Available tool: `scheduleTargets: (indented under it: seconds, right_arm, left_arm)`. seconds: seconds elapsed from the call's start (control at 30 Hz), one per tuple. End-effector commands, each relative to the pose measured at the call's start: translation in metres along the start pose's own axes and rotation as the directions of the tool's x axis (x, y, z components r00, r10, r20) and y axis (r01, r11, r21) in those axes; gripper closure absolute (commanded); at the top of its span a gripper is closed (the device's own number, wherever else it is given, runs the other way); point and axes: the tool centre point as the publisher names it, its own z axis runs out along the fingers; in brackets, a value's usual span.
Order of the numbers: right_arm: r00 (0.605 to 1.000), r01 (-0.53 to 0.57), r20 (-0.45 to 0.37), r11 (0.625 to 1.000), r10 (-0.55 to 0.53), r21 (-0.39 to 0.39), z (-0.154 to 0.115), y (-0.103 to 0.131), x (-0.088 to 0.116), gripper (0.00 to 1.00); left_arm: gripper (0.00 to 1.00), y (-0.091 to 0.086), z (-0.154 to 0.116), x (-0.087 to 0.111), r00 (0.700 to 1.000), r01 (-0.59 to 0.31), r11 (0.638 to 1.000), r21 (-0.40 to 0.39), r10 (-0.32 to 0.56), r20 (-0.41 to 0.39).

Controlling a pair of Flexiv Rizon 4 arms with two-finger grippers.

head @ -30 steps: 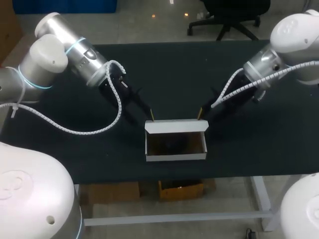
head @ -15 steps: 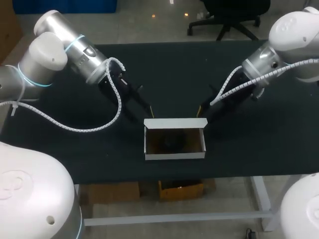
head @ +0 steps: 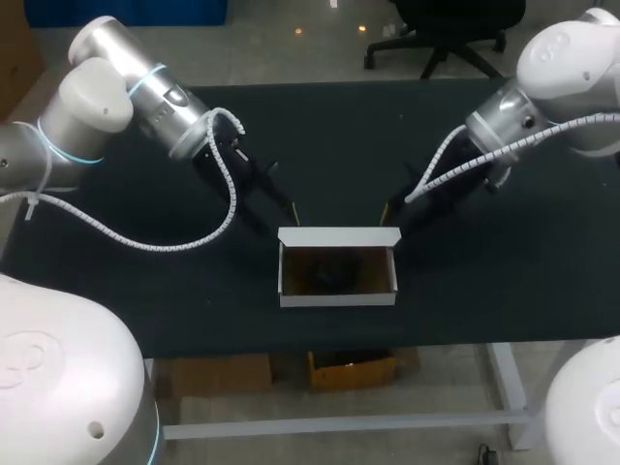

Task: Assemble the packaging by folding the flat box into shape, placing the metal phone stand inside, and closing the box properly

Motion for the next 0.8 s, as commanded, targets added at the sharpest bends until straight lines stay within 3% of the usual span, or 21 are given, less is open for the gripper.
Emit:
scheduleTargets:
  seconds: [0.03,0.8]
  right_arm:
    - [1.000,0.003,-0.001,1.000,-0.003,-0.007,0.0023,-0.0018,0.0037,0.69]
    - [0.999,-0.020,-0.031,0.997,0.018,-0.074,-0.0001,-0.0005,0.0026,0.67]
  left_arm:
    - [0.59,-0.0024,0.0016,0.0033,1.000,-0.001,1.000,-0.006,0.001,0.001]
    - [0.58,-0.0009,0.0070,0.0044,1.000,-0.006,1.000,-0.004,0.006,-0.020]
